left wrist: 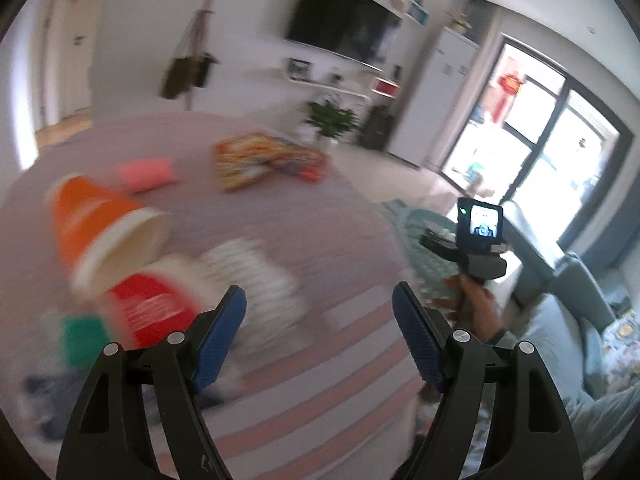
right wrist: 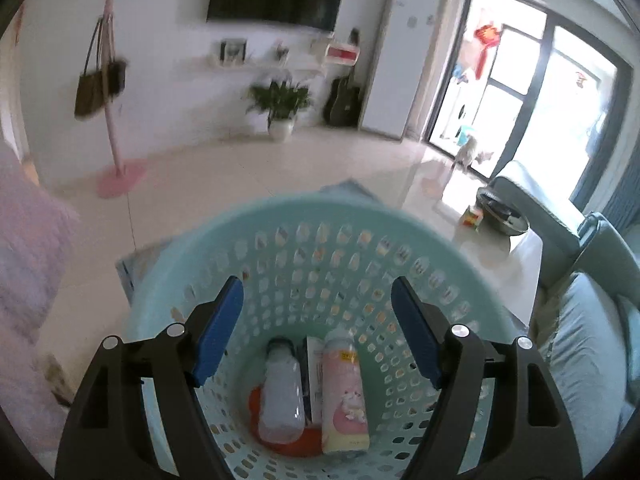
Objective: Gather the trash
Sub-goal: 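Move both tools back over the table toward the orange cup and snack box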
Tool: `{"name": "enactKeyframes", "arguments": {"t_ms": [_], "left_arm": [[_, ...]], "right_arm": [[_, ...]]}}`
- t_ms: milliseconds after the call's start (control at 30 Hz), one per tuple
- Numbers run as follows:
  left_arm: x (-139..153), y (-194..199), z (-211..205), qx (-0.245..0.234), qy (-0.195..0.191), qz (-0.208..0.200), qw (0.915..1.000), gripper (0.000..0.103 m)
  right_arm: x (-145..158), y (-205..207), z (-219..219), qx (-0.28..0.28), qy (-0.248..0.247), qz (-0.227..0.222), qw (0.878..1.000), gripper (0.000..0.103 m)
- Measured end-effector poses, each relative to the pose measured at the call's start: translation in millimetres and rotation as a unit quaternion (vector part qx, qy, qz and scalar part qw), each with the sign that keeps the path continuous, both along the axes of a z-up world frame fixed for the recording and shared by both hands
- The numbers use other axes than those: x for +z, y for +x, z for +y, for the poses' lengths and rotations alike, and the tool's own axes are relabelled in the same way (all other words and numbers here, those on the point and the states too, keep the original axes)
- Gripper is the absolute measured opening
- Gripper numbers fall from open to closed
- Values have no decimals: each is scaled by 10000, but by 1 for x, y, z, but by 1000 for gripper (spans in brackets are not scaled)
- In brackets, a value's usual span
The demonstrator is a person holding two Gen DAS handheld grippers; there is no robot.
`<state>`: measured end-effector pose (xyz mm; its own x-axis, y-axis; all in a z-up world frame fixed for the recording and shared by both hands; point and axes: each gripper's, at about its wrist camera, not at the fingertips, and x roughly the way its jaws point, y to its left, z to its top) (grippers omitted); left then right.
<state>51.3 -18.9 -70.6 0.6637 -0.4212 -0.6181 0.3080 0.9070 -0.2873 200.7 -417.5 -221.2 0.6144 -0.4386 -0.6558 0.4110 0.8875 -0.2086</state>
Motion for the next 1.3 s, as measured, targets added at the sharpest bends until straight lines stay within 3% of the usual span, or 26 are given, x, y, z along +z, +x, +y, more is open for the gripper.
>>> {"name": "enactKeyframes", "arguments": {"t_ms": [167,467,633,767,900,967,1033,1100,1200,1300], "left_arm": [[5,-33,58,770,84,-96,9969,75],[11,-53,121,1265,114,-199,9917,75],[5,-55,130,1394,34,-172,9901,75],[4,-52,132,1416,11,-207,9897,75],[4,-53,135,1415,-4,-183,9898,75],[3,-50,134,1407,7,-146,9899,75],[5,-48,131,1398,39,-146,9901,75],[9,-48,131,1401,78,-173,9900,75],[11,-46,133,1424,41,-189,9896,78],[12,-39,140,1468,-169,-119,9889,80]], "right_arm": [[2,-1,11,-24,-17,-138,9999,72],[15,-4,41,486,109,-563,9972,72],[27,13,43,441,70,-638,9970,72],[32,16,10,-81,530,-781,9955,72],[19,-10,-25,-510,1356,-989,9845,72],[10,-26,-24,-442,1694,-1220,9770,71],[12,-33,-14,-288,1612,-1357,9771,71],[10,-28,-2,-81,1476,-1132,9825,71],[12,-21,15,483,1616,-922,9814,71],[15,-14,24,674,1347,-794,9854,71]]}}
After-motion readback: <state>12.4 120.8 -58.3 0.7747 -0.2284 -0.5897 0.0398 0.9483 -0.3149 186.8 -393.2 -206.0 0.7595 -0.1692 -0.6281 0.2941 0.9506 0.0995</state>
